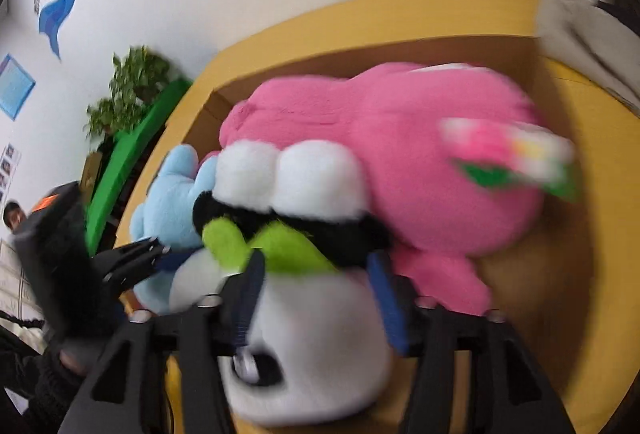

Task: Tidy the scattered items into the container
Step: 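Lower the panda plush into the box and open both grippers, then move both grippers to the pink-and-teal plush and close them on it, then lift the pink-and-teal plush with both grippers and carry it over the box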

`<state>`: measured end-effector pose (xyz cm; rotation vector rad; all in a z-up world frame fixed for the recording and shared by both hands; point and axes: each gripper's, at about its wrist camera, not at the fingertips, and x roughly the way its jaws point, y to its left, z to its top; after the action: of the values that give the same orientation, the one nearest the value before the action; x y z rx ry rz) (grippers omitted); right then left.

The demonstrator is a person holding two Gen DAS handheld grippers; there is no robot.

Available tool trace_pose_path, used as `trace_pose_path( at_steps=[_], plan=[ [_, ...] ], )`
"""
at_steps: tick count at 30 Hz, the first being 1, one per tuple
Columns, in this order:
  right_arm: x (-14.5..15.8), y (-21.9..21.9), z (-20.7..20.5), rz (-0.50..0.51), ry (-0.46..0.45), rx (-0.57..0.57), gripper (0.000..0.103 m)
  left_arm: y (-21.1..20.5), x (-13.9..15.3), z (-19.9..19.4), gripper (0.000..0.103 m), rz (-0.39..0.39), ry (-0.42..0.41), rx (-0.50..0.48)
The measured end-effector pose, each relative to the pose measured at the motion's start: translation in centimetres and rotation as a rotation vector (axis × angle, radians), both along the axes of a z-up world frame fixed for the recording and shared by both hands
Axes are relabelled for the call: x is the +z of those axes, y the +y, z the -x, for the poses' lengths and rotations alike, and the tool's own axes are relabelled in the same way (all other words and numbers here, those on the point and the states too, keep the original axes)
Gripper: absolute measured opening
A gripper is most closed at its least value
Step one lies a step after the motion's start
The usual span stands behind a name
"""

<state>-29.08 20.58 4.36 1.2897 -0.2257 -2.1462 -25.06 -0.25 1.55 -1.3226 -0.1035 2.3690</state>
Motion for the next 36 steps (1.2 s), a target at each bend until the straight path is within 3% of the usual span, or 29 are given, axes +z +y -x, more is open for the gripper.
trace_pose_path(
  at_steps=[2, 4, 8, 12, 14, 16, 17, 22, 31, 32, 36],
  plan=[
    [1.9, 2.3, -2.9, 0.027, 0.053, 0.001, 0.084, -0.1, 0.0, 0.2, 0.067, -0.019, -0.012, 0.007],
    [3.9, 5.0, -8.2, -0.008, 0.159, 0.015, 0.100, -0.4, 0.2, -0.5, 0.068, -0.018, -0.001, 0.024],
    [4.2, 8.5, -17.0, -0.095, 0.270, 0.057, 0.103, -0.6, 2.7, -2.8, 0.065, -0.033, 0.066, 0.076],
    [-0.2, 9.4, -22.3, -0.211, 0.255, 0.093, 0.103, -0.2, 5.2, -7.3, 0.066, -0.127, 0.120, 0.053],
    [-3.4, 9.3, -22.8, -0.280, 0.207, 0.065, 0.102, 1.2, 5.0, -8.8, 0.066, -0.151, 0.114, 0.035],
    [-6.0, 8.4, -22.9, -0.311, 0.169, 0.047, 0.090, 2.7, 3.7, -10.5, 0.066, -0.167, 0.079, 0.008],
    [-6.5, 8.3, -23.0, -0.312, 0.168, 0.041, 0.090, 3.3, 3.0, -10.8, 0.066, -0.172, 0.063, 0.001],
    [-6.9, 6.9, -25.0, -0.254, 0.166, 0.012, 0.083, 6.2, 0.0, -11.8, 0.066, -0.221, -0.002, -0.048],
    [-7.2, 3.8, -29.3, -0.304, 0.163, -0.011, 0.085, 10.4, -3.2, -13.0, 0.066, -0.300, -0.078, -0.167],
    [-7.3, 3.6, -29.4, -0.315, 0.166, -0.010, 0.086, 10.4, -3.5, -13.0, 0.060, -0.314, -0.087, -0.168],
    [-8.2, 3.6, -30.0, -0.331, 0.156, 0.020, 0.092, 10.5, -3.8, -13.0, 0.055, -0.328, -0.106, -0.169]
  ],
)
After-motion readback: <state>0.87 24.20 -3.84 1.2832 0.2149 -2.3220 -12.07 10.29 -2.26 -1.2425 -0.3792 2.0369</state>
